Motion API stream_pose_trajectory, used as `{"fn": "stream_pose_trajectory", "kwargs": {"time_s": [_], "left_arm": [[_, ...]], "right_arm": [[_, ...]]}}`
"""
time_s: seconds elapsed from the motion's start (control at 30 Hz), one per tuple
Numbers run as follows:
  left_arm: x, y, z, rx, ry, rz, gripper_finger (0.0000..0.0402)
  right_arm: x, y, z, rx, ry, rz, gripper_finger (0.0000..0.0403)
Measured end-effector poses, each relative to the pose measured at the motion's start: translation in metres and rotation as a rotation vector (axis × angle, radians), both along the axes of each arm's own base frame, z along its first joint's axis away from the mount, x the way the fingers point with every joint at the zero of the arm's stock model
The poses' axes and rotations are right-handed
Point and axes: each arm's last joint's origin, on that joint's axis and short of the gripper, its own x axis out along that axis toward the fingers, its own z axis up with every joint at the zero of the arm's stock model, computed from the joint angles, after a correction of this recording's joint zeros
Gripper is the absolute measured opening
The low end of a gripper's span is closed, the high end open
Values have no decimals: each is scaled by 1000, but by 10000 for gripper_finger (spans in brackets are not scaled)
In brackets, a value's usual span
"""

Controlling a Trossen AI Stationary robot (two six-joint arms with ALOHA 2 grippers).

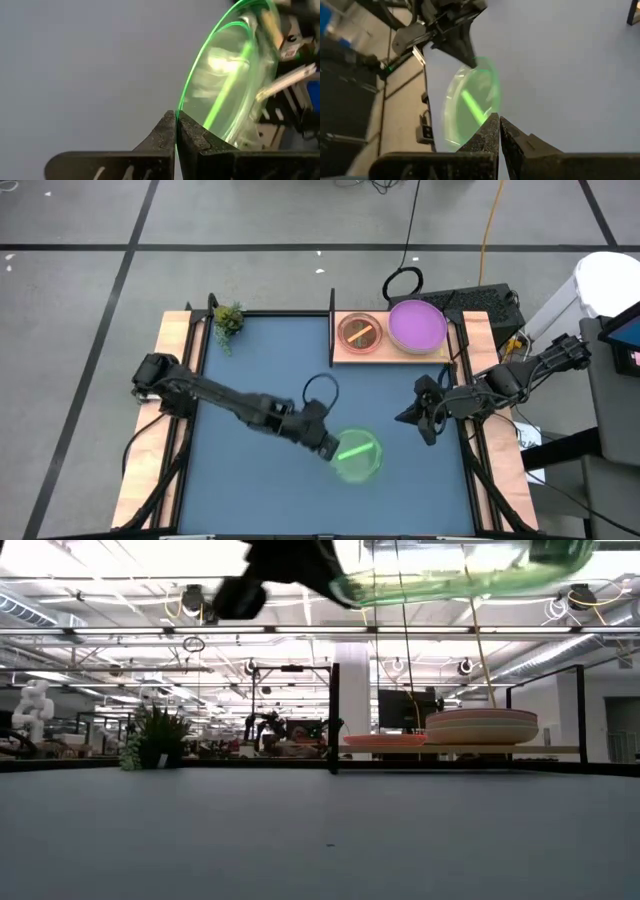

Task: Place and stack plates onto a shelf
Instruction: Stack the transparent green plate on the transparent orange plate on the shelf

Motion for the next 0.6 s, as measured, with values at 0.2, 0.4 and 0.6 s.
{"fn": "stream_pose_trajectory", "kwargs": {"time_s": [0.2, 0.4, 0.6], "left_arm": [[18, 56, 33, 110, -50, 7, 3], [24, 119, 55, 197, -81, 18, 3], [22, 171, 77, 299, -133, 12, 3]], "right_arm": [[-7, -5, 6, 56, -37, -91, 0], [-9, -6, 7, 105, -43, -123, 0], [-7, -6, 6, 123, -39, -164, 0]]}}
